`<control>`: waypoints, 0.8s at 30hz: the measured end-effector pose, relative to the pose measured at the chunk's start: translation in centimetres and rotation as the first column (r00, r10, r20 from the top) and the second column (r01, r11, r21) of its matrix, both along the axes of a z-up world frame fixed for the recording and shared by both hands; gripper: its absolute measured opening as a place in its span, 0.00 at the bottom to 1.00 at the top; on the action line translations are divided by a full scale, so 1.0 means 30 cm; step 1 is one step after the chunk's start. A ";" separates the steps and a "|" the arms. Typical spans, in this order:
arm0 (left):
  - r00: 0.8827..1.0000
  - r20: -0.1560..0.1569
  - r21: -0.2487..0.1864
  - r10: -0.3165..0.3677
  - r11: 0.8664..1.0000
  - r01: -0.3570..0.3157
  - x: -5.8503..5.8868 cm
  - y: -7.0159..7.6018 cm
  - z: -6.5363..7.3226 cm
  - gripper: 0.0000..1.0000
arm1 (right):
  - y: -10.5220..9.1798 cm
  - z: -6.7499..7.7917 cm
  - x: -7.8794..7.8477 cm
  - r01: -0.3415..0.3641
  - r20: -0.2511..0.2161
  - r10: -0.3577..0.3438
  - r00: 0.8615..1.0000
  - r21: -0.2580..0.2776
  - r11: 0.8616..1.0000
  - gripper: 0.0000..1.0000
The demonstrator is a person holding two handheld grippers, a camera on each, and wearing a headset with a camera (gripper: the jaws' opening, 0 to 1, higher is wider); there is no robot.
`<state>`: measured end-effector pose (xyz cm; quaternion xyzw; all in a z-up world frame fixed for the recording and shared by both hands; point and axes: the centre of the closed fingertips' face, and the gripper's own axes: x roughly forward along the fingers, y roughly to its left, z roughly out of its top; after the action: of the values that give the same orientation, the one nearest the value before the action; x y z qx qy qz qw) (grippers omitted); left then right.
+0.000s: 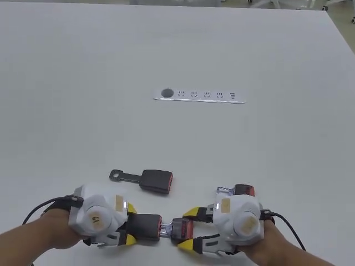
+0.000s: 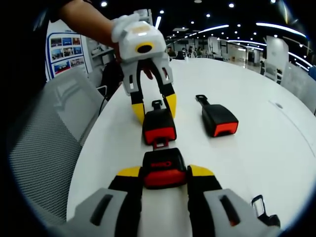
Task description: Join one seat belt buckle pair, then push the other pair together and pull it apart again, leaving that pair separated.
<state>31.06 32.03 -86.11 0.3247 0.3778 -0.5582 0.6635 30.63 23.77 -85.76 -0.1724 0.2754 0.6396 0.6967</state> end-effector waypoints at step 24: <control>1.000 -0.005 0.003 -0.011 1.000 0.011 0.000 0.003 0.001 0.32 | 0.055 0.001 0.006 0.030 -0.013 -0.030 0.999 0.006 1.000 0.35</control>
<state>31.06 32.12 -86.07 0.3263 0.3785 -0.5623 0.6589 30.81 25.43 -85.73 -0.1619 0.2803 0.6309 0.7051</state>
